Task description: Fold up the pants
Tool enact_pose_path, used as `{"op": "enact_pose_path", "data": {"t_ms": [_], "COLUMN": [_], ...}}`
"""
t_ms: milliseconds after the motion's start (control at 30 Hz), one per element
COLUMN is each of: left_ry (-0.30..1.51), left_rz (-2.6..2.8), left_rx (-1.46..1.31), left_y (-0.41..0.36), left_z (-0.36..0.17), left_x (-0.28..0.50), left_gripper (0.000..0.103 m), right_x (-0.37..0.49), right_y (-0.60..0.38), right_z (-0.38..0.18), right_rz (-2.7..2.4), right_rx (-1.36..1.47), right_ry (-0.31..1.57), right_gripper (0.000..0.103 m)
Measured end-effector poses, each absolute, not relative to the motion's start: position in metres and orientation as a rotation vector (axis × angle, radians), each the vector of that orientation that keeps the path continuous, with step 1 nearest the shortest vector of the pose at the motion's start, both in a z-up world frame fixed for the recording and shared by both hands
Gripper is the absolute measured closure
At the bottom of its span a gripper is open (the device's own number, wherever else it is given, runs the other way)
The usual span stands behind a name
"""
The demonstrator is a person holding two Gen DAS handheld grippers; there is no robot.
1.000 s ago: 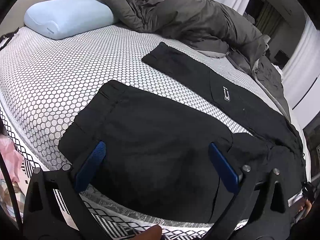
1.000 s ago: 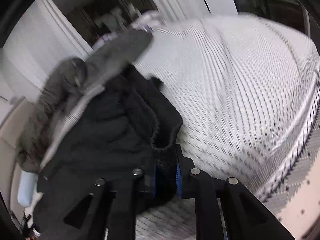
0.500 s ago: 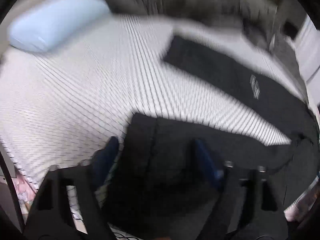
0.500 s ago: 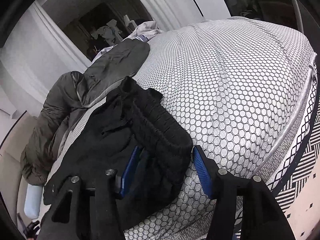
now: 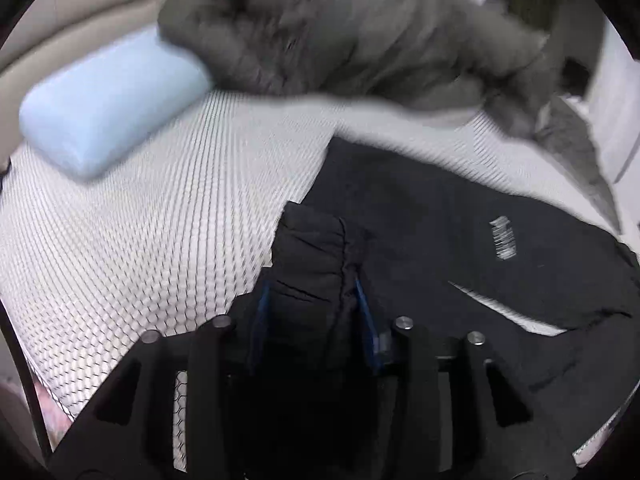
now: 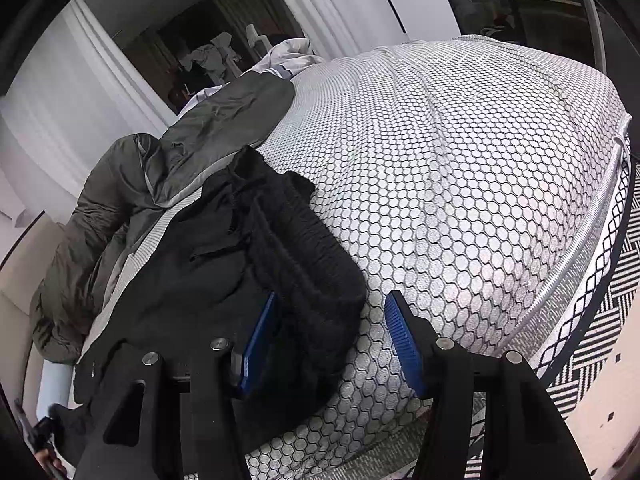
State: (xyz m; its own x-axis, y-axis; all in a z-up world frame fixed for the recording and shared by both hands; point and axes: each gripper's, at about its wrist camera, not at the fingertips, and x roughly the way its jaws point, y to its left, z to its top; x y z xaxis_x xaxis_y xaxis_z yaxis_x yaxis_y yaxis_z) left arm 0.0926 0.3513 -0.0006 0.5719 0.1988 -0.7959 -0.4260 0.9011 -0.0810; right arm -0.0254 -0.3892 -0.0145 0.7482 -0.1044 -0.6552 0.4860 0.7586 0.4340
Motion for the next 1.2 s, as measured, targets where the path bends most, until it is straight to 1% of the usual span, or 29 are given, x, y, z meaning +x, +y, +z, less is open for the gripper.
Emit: {"op": "enact_pose_path", "data": {"t_ms": [67, 100, 167, 233, 267, 333, 367, 400, 433, 467, 500, 533, 600, 733, 833, 933, 1000, 1067, 1133, 1200], "left_ry": [1.013, 1.025, 0.951, 0.906, 0.876, 0.807, 0.783, 0.761, 0.734, 0.718, 0.707, 0.702, 0.704, 0.741, 0.827, 0.898, 0.917, 0.904, 0.881, 0.862], "left_rz": [0.420, 0.420, 0.417, 0.417, 0.419, 0.415, 0.405, 0.384, 0.346, 0.312, 0.272, 0.216, 0.117, -0.073, -0.198, -0.247, -0.236, -0.223, -0.226, -0.233], "left_rx": [-0.298, -0.337, -0.377, -0.373, -0.359, -0.297, -0.274, -0.249, -0.218, -0.195, -0.170, -0.144, -0.112, -0.071, -0.073, -0.056, -0.058, -0.036, 0.005, 0.001], "left_y": [0.362, 0.365, 0.364, 0.356, 0.350, 0.327, 0.313, 0.296, 0.276, 0.259, 0.239, 0.214, 0.172, 0.076, 0.013, -0.027, -0.031, -0.031, -0.028, -0.015], "left_z": [-0.029, -0.036, -0.032, -0.022, -0.015, 0.003, 0.010, 0.017, 0.025, 0.031, 0.037, 0.041, 0.047, 0.043, 0.021, -0.004, -0.018, -0.032, -0.034, -0.037], "left_x": [0.103, 0.100, 0.081, 0.063, 0.054, 0.037, 0.031, 0.027, 0.023, 0.026, 0.026, 0.030, 0.037, 0.061, 0.089, 0.106, 0.105, 0.102, 0.094, 0.085], "left_gripper": [0.061, 0.060, 0.051, 0.030, 0.027, 0.013, 0.009, 0.000, 0.001, 0.001, 0.001, 0.001, 0.001, 0.001, 0.001, 0.001, 0.001, 0.001, 0.001, 0.001], "right_x": [-0.027, -0.028, -0.032, -0.037, -0.040, -0.043, -0.043, -0.041, -0.039, -0.036, -0.031, -0.026, -0.011, 0.018, 0.033, 0.039, 0.034, 0.028, 0.023, 0.018], "right_y": [-0.391, -0.391, -0.391, -0.389, -0.387, -0.377, -0.370, -0.357, -0.348, -0.334, -0.317, -0.302, -0.265, -0.197, -0.150, -0.124, -0.132, -0.157, -0.205, -0.261], "right_z": [-0.014, -0.014, -0.010, -0.002, 0.002, 0.016, 0.023, 0.031, 0.035, 0.039, 0.042, 0.044, 0.042, 0.022, -0.003, -0.032, -0.036, -0.031, -0.029, -0.029], "right_rz": [-0.348, -0.348, -0.351, -0.353, -0.358, -0.350, -0.334, -0.302, -0.275, -0.228, -0.168, -0.129, -0.048, 0.096, 0.224, 0.244, 0.219, 0.133, -0.045, -0.224], "right_rx": [0.642, 0.642, 0.632, 0.615, 0.601, 0.543, 0.506, 0.457, 0.429, 0.394, 0.352, 0.316, 0.212, 0.058, -0.040, -0.193, -0.243, -0.232, -0.211, -0.109], "right_ry": [0.646, 0.640, 0.622, 0.582, 0.563, 0.512, 0.495, 0.480, 0.474, 0.470, 0.476, 0.488, 0.530, 0.652, 0.739, 0.801, 0.784, 0.776, 0.778, 0.805], "right_gripper": [0.047, 0.047, 0.047, 0.047, 0.047, 0.046, 0.044, 0.035, 0.024, 0.020, 0.014, 0.009, 0.005, 0.004, 0.004, 0.004, 0.004, 0.004, 0.003, 0.004]}}
